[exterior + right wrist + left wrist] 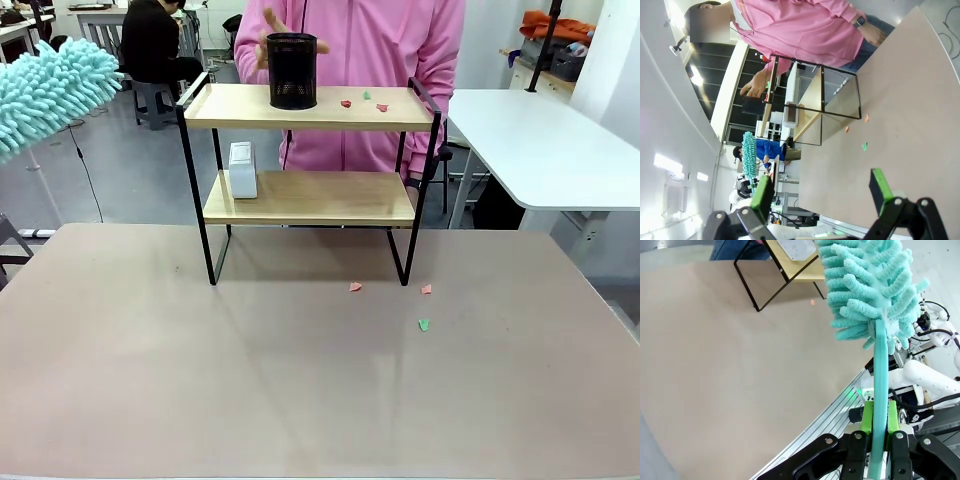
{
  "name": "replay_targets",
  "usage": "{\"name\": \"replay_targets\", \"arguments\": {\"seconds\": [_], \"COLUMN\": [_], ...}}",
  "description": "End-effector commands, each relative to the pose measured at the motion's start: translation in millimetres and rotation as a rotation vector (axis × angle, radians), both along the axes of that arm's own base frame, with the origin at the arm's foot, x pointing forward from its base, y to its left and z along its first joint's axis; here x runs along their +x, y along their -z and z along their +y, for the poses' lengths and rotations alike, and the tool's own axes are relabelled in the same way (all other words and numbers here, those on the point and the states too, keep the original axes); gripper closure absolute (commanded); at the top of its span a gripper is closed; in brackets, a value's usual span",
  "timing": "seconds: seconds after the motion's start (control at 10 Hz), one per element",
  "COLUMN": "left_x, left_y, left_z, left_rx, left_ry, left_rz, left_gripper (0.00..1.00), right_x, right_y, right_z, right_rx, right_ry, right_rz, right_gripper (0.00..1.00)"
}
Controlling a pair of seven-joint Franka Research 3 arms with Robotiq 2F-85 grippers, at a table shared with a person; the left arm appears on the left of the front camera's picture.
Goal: Clean the shelf.
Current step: Clean the remaining tier of the Shelf with the Duster once objects are removed.
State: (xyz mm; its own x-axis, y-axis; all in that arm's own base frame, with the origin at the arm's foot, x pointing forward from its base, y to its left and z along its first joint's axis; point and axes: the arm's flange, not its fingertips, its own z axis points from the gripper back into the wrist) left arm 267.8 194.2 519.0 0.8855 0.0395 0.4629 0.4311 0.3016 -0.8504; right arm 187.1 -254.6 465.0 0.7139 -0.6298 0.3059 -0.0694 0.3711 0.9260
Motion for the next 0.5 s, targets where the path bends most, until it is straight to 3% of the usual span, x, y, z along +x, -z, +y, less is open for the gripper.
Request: {"name": "replay_targets", "arguments": {"seconds": [0.0, 0.4], "left_x": [-3.4, -3.4], "left_y": [-0.9, -0.9], "left_z": [1.9, 1.9], "left_rx": [0.007, 0.007], "left_ry": [0.013, 0.013], "left_rz": [-0.017, -0.017], "left_gripper": [0.88, 0.88], "right_x": [2.6, 2.6], "right_y": [-1.7, -1.7], "right_z": [-0.4, -0.4], "right_rx": [0.0, 0.0], "right_ry": [0.002, 0.002], "right_rz": [-0.039, -0.039], "right_gripper": [0.0, 0.0]}}
